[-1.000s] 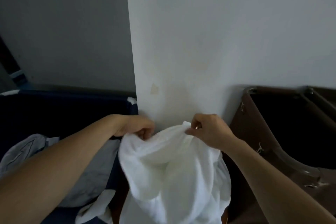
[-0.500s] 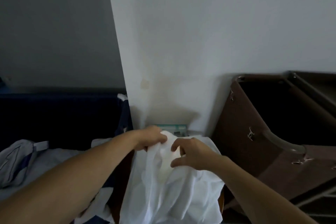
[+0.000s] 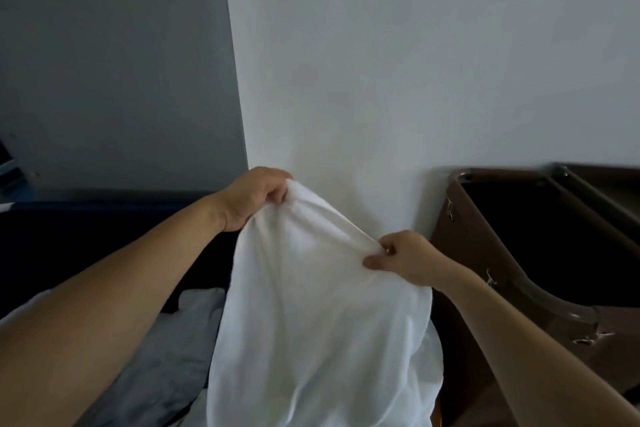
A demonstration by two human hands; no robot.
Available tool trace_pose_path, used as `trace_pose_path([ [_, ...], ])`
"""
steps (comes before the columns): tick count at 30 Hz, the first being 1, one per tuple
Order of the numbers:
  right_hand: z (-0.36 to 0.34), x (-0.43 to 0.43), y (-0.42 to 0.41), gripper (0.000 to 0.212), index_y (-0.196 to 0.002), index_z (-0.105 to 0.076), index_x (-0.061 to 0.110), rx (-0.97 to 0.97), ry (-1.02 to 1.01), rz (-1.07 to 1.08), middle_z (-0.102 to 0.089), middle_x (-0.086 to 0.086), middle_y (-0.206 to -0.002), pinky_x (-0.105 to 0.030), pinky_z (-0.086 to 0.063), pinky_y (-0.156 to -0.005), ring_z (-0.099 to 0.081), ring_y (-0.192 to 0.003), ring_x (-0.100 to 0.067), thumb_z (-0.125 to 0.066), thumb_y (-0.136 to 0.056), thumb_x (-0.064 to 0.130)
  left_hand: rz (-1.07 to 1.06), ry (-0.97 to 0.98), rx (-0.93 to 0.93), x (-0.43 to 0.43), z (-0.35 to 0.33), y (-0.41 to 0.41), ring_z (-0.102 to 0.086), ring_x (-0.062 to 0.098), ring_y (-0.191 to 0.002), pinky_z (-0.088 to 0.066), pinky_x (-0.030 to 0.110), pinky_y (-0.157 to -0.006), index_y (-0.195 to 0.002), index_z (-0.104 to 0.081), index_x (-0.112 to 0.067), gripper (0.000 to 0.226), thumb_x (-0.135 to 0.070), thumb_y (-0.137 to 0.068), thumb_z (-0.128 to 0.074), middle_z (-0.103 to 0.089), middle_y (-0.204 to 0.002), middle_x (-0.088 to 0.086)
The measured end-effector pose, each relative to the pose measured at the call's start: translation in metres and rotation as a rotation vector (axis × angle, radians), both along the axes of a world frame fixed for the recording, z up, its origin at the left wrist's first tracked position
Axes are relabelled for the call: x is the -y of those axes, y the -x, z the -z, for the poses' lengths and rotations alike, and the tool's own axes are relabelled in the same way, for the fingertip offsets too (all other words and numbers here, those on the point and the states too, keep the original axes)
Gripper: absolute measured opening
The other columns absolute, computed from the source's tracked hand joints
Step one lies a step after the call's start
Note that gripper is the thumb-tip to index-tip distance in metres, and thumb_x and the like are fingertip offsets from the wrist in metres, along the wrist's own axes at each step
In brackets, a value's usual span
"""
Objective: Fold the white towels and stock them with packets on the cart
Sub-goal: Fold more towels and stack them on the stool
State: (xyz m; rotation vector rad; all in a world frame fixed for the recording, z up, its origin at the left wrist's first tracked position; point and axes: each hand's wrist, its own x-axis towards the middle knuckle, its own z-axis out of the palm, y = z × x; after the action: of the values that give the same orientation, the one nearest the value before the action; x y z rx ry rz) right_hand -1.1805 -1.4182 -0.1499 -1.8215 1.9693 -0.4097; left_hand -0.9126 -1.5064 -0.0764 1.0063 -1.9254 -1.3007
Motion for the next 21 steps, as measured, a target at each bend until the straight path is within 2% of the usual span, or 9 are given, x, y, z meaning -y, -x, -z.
trace_pose_path([
  [2, -0.010, -0.004, 0.005, 0.037, -0.068, -0.063, 0.017, -0.038, 0.079, 0.050, -0.059, 0.002, -0.065, -0.025, -0.040, -0.058, -0.056, -0.065, -0.018, -0.076, -0.078, 0.050, 0.008, 0.109, 0.538, 0.012, 0.017, -0.017, -0.042, 0.011, -0.055, -0.036, 0.034, -0.057, -0.056, -0.046, -0.011, 0.013, -0.025, -0.058, -0.047, -0.048, -0.066, 0.006],
  [3, -0.017, -0.006, 0.002, 0.036, -0.072, -0.065, 0.016, -0.037, 0.138, 0.064, -0.060, 0.002, -0.066, -0.026, -0.041, -0.058, -0.056, -0.064, -0.016, -0.077, -0.077, 0.049, 0.071, 0.084, 0.828, 0.014, 0.025, -0.022, -0.053, 0.014, -0.064, -0.045, 0.035, -0.063, -0.067, -0.056, -0.009, 0.023, -0.030, -0.059, -0.051, -0.057, -0.080, 0.008],
  [4, -0.023, -0.007, -0.004, 0.034, -0.072, -0.064, 0.018, -0.032, 0.186, 0.056, -0.059, 0.004, -0.065, -0.026, -0.041, -0.058, -0.053, -0.062, -0.012, -0.077, -0.077, 0.049, 0.149, 0.018, 1.000, 0.013, 0.031, -0.022, -0.061, 0.019, -0.079, -0.051, 0.035, -0.074, -0.084, -0.064, -0.009, 0.034, -0.034, -0.061, -0.057, -0.061, -0.098, 0.009],
  [5, -0.029, -0.007, -0.014, 0.032, -0.070, -0.061, 0.022, -0.041, 0.211, 0.027, -0.056, 0.007, -0.064, -0.027, -0.040, -0.059, -0.051, -0.061, -0.011, -0.077, -0.078, 0.049, 0.213, -0.034, 1.011, 0.010, 0.035, -0.016, -0.062, 0.020, -0.092, -0.050, 0.036, -0.083, -0.103, -0.065, -0.011, 0.045, -0.035, -0.065, -0.065, -0.061, -0.111, 0.005],
  [8, -0.033, -0.006, -0.043, 0.033, -0.067, -0.053, 0.028, -0.137, 0.216, -0.070, -0.051, 0.011, -0.061, -0.030, -0.043, -0.065, -0.051, -0.068, -0.014, -0.073, -0.080, 0.051, 0.324, 0.005, 0.682, -0.015, 0.028, 0.024, -0.053, 0.007, -0.113, -0.042, 0.024, -0.095, -0.132, -0.053, -0.022, 0.055, -0.032, -0.083, -0.075, -0.055, -0.124, -0.011],
  [12, -0.013, -0.008, -0.038, 0.028, -0.068, -0.055, 0.034, -0.082, 0.158, -0.068, -0.054, 0.011, -0.061, -0.028, -0.042, -0.062, -0.052, -0.063, -0.009, -0.073, -0.079, 0.052, 0.392, 0.189, 0.756, -0.027, 0.038, 0.057, -0.056, 0.015, -0.082, -0.042, 0.026, -0.069, -0.101, -0.064, -0.017, 0.011, -0.024, -0.094, -0.059, -0.062, -0.092, 0.000],
  [14, 0.002, -0.011, -0.030, 0.021, -0.077, -0.060, 0.034, -0.089, 0.087, -0.092, -0.054, 0.014, -0.065, -0.025, -0.039, -0.064, -0.054, -0.070, -0.010, -0.074, -0.079, 0.050, 0.377, 0.211, 0.731, -0.027, 0.041, 0.055, -0.051, 0.012, -0.072, -0.040, 0.026, -0.065, -0.091, -0.064, -0.009, 0.015, -0.021, -0.095, -0.055, -0.058, -0.082, 0.000],
  [19, 0.035, -0.016, -0.013, 0.029, -0.112, -0.064, 0.034, -0.005, -0.001, -0.078, -0.054, 0.013, -0.070, -0.025, -0.040, -0.070, -0.055, -0.076, -0.011, -0.069, -0.087, 0.046, 0.376, 0.078, 0.276, -0.029, 0.021, 0.042, -0.051, 0.008, -0.066, -0.042, 0.021, -0.065, -0.067, -0.065, -0.020, 0.020, -0.015, -0.084, -0.056, -0.056, -0.070, 0.000],
  [21, 0.039, -0.016, -0.013, 0.011, -0.093, -0.064, 0.035, -0.035, -0.043, -0.116, -0.052, 0.011, -0.069, -0.026, -0.040, -0.070, -0.053, -0.075, -0.012, -0.065, -0.090, 0.045, 0.345, -0.005, 0.125, -0.023, 0.022, 0.032, -0.046, 0.021, -0.070, -0.040, 0.029, -0.067, -0.067, -0.061, -0.008, 0.011, -0.012, -0.075, -0.053, -0.052, -0.072, 0.010],
])
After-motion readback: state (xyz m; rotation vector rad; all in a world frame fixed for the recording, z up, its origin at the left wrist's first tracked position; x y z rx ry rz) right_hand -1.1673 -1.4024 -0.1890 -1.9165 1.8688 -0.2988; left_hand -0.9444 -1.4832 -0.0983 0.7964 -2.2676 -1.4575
